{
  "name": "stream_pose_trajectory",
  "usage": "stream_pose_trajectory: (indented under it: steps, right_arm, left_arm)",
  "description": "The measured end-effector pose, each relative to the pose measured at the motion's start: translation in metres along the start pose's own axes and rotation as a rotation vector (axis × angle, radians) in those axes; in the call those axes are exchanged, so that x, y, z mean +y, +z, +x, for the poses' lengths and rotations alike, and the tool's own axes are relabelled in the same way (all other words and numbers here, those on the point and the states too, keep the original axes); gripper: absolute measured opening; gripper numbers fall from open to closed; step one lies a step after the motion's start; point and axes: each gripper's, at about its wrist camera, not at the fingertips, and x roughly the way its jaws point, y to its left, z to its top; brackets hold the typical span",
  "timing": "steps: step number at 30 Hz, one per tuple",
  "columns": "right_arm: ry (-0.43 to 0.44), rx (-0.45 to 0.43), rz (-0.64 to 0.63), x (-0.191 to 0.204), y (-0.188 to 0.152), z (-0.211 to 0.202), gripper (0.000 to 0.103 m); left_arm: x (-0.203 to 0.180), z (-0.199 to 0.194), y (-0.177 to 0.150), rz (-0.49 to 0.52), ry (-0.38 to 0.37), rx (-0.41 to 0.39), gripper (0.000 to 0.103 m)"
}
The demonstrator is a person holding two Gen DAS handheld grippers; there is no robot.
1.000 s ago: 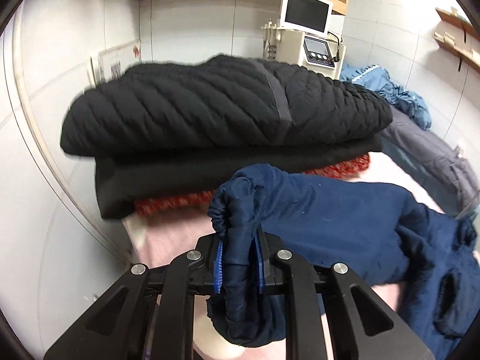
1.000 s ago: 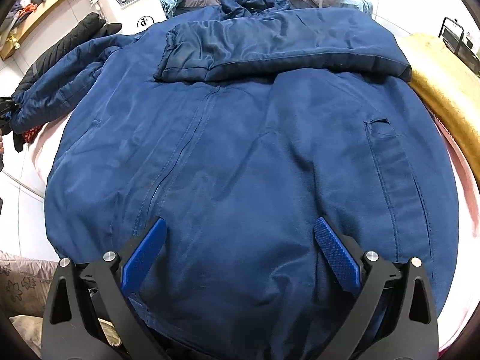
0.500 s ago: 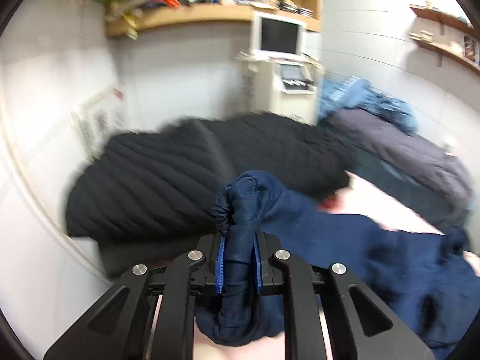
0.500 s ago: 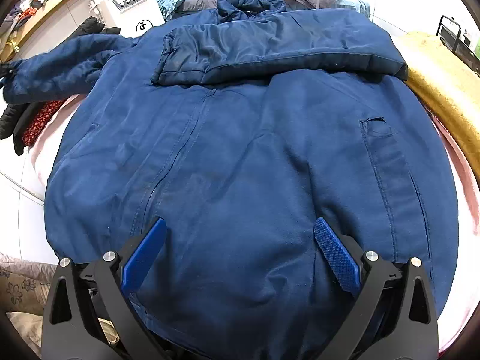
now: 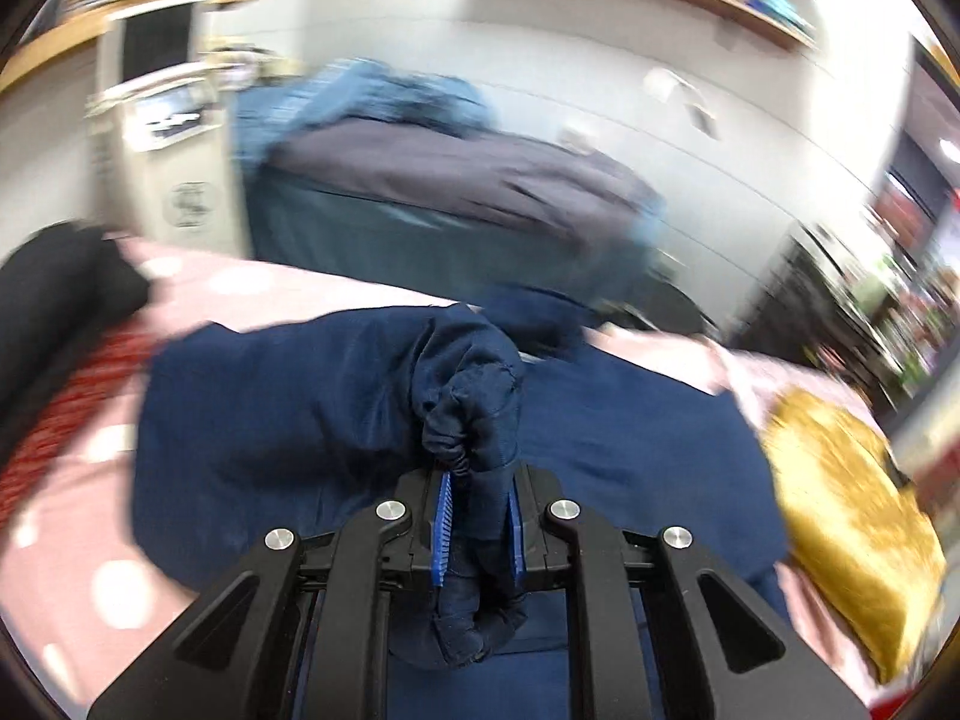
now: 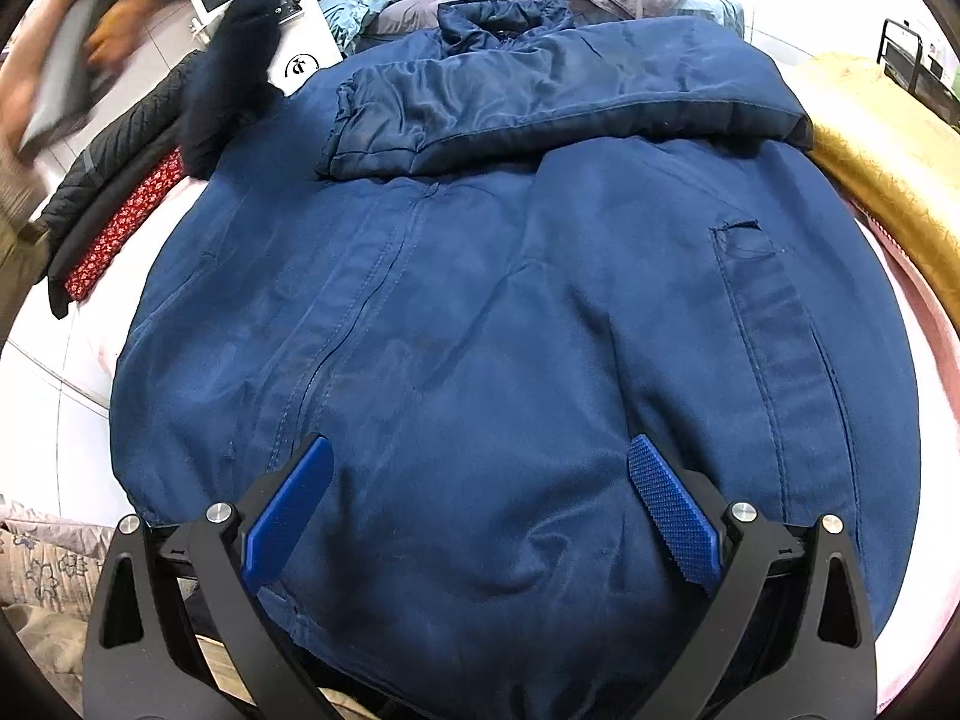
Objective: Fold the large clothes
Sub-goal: 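Grasp the other sleeve with the left gripper and fold it across the back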
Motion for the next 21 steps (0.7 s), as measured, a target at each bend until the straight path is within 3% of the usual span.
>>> stream_pose_trajectory:
  steps: [2,4,5,6,10,13,17,19,21]
  right_arm:
    - [-0.001,0.002,-0.006,0.001,-0.001,-0.001,0.097]
    - [-0.006,0.007,-0.020,0.003,-0.001,0.000,0.097]
    - [-0.009,0.010,-0.026,0.003,-0.002,0.000,0.097]
    - [-0.010,0.010,-0.031,0.004,-0.003,-0.001,0.097]
    - [-0.006,0.009,-0.038,0.003,-0.005,-0.002,0.097]
    - [0.000,0.007,-0.030,0.002,-0.004,-0.003,0.097]
    - [0.020,-0.007,0.002,-0.003,0.002,-0.008,0.097]
    - [0.037,-0.020,0.033,-0.007,0.007,-0.012,0.097]
    - [0.047,-0.029,0.069,-0.014,0.014,-0.014,0.097]
  left_arm:
    - [-0.040,0.025,-0.005,0.042,-0.041,0.052,0.016]
    - [-0.079,0.052,-0.017,0.097,-0.086,0.128,0.044]
    - [-0.099,0.065,-0.026,0.130,-0.112,0.169,0.072]
    - [-0.110,0.072,-0.035,0.146,-0.118,0.186,0.087]
    - [-0.126,0.078,-0.062,0.138,-0.222,0.229,0.093]
    - [-0.114,0.066,-0.070,0.119,-0.258,0.229,0.096]
    - [-0.076,0.043,-0.078,0.081,-0.210,0.166,0.097]
    - [-0.044,0.024,-0.086,0.069,-0.118,0.126,0.097]
    - [-0.010,0.013,-0.101,0.072,0.023,0.097,0.097]
